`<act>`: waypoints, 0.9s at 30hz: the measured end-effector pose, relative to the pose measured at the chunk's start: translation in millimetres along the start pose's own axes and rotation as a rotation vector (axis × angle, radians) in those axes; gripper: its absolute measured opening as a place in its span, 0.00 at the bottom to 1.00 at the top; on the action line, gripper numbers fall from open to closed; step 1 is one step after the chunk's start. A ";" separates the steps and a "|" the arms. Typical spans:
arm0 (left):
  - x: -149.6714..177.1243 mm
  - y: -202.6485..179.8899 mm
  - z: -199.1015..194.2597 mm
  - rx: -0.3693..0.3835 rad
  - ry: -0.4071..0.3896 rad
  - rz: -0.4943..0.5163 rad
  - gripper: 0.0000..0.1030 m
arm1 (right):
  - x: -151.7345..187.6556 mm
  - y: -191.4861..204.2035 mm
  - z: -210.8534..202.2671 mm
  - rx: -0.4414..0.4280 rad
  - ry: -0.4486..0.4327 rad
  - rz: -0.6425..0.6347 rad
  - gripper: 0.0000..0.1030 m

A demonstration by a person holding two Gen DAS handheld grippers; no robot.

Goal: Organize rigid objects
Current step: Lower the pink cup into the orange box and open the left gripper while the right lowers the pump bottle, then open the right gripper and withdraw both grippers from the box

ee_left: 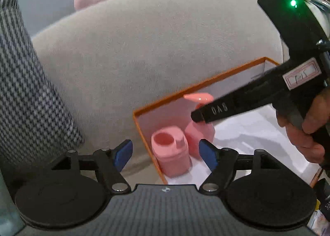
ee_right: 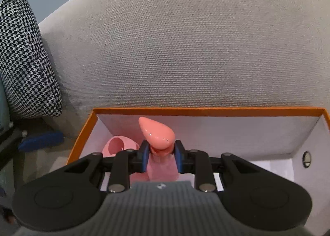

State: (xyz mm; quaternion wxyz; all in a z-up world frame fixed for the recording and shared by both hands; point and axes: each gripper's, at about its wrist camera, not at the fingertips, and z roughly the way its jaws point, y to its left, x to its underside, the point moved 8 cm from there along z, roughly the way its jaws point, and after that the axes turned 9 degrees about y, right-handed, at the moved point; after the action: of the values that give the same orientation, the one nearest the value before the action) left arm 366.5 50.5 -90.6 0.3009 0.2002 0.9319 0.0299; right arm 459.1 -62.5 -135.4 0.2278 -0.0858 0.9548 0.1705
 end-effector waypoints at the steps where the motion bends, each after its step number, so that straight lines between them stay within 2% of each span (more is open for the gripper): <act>1: 2.2 0.5 4.1 -0.007 0.021 0.001 0.84 | 0.3 1.7 2.2 -0.005 0.006 0.001 0.27; 3: 6.7 0.7 12.0 -0.023 0.054 -0.002 0.81 | 2.9 3.0 5.9 -0.026 0.030 0.008 0.31; 4: 7.0 0.7 15.5 -0.020 0.063 -0.009 0.75 | 4.3 4.3 6.9 -0.042 0.038 0.009 0.32; 5: 6.7 1.5 19.5 -0.010 0.075 -0.023 0.71 | 5.1 5.9 5.6 -0.061 0.037 0.005 0.32; 6: 4.9 1.5 24.1 0.001 0.083 -0.045 0.71 | 5.3 7.8 3.1 -0.069 0.034 -0.006 0.39; 7: 2.8 3.0 27.7 0.014 0.087 -0.067 0.71 | 5.5 8.5 -0.4 -0.065 0.029 -0.022 0.41; 10: -9.3 6.8 40.6 0.059 0.099 -0.099 0.66 | 8.4 10.5 -8.7 -0.084 0.037 -0.088 0.44; 14: -12.6 1.7 53.7 0.068 0.116 -0.068 0.60 | 16.4 2.4 -1.8 -0.050 0.097 -0.158 0.43; 18: -4.4 0.0 66.0 0.065 0.120 -0.046 0.60 | 21.5 -5.4 13.7 -0.009 0.151 -0.217 0.36; 23: -6.0 -6.6 79.7 0.072 0.131 -0.031 0.50 | 23.2 -0.3 29.4 -0.028 0.206 -0.271 0.31; 25: -4.8 -9.6 83.6 0.073 0.134 -0.021 0.49 | 21.2 4.4 37.0 -0.050 0.237 -0.266 0.24; 27: -1.9 -9.2 83.3 0.073 0.127 -0.018 0.49 | 16.3 7.8 42.0 -0.025 0.239 -0.282 0.24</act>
State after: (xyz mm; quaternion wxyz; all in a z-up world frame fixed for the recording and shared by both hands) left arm 412.4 35.9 -159.3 0.2337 0.2005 0.9514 0.0058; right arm 459.9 -41.4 -175.9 0.1334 -0.2414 0.9513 0.1375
